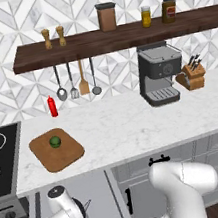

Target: Place the appropriate cutting tool for cutting the avocado skin on the cutting board.

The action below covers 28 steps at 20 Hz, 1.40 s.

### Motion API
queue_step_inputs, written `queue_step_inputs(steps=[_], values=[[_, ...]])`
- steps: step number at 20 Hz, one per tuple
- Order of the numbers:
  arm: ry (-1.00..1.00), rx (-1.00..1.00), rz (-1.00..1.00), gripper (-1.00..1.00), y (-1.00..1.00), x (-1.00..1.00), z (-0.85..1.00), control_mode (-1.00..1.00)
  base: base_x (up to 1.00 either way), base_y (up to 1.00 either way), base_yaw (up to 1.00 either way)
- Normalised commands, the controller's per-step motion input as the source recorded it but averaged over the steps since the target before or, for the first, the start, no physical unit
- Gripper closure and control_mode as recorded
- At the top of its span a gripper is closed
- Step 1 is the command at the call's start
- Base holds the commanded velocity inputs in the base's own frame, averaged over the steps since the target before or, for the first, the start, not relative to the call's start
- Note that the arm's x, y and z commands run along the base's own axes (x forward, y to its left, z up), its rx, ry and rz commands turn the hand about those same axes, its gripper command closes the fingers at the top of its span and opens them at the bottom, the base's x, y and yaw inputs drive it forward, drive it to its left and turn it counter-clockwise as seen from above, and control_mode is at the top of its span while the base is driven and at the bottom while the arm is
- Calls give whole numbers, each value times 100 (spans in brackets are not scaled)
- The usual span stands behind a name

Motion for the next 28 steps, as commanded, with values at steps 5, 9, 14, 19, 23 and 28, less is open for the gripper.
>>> queue_step_inputs(steps=[5,9,14,19,23,28], values=[[0,-1,0,100,-2,4,-42,-100,0,0,0],[0,-1,0,100,0,0,-40,-100,0,0,0],[4,0,0,100,0,-18,-21,-100,0,0,0],[0,0,0,100,0,-37,-10,-100,0,0,0],[0,0,0,100,0,-45,-1,-100,0,0,0],[0,0,-6,100,-12,-40,29,-100,0,0,0]])
